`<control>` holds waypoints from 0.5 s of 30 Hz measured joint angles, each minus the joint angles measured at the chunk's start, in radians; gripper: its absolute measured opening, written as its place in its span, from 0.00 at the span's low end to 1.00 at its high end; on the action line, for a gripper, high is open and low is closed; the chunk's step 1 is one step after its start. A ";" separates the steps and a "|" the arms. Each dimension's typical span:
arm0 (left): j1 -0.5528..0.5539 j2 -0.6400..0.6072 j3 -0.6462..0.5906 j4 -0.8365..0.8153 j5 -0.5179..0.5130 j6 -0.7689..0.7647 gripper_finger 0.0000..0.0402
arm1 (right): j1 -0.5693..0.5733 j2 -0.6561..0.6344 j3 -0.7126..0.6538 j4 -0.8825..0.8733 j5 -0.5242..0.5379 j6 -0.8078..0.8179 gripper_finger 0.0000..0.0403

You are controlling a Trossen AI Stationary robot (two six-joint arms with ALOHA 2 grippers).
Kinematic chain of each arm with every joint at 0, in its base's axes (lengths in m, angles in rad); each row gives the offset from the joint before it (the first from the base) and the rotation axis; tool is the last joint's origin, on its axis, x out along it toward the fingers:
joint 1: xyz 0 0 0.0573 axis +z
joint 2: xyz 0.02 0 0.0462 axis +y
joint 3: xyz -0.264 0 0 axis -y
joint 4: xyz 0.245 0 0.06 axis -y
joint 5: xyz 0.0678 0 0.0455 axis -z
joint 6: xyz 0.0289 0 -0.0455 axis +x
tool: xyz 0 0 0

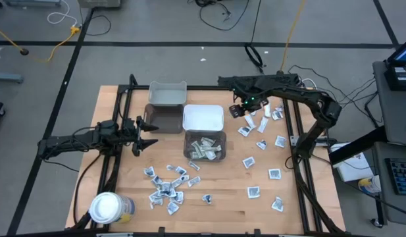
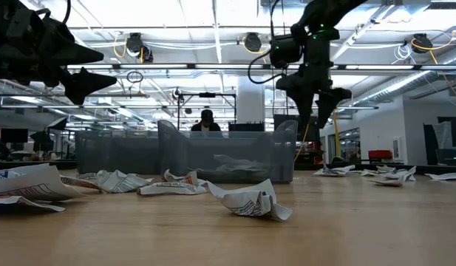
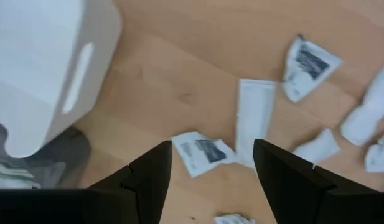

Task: Pick & Place First Aid Supplies
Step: Put the green bandage pack into the right black bin

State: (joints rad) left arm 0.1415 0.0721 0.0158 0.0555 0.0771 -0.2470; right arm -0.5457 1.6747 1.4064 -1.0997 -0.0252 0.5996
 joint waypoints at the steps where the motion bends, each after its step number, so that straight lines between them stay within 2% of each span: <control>1: 0.000 0.000 0.000 0.000 0.000 0.000 0.77 | -0.014 -0.003 -0.004 -0.003 0.000 -0.007 0.55; 8: 0.000 0.000 0.000 0.000 0.000 0.000 0.77 | -0.094 -0.012 -0.012 -0.021 0.003 -0.028 0.55; 15: 0.000 0.000 0.000 0.000 0.000 0.000 0.77 | -0.116 -0.011 -0.055 0.013 0.003 -0.042 0.55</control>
State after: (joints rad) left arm 0.1417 0.0719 0.0158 0.0555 0.0769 -0.2470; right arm -0.6615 1.6633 1.3518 -1.0867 -0.0218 0.5574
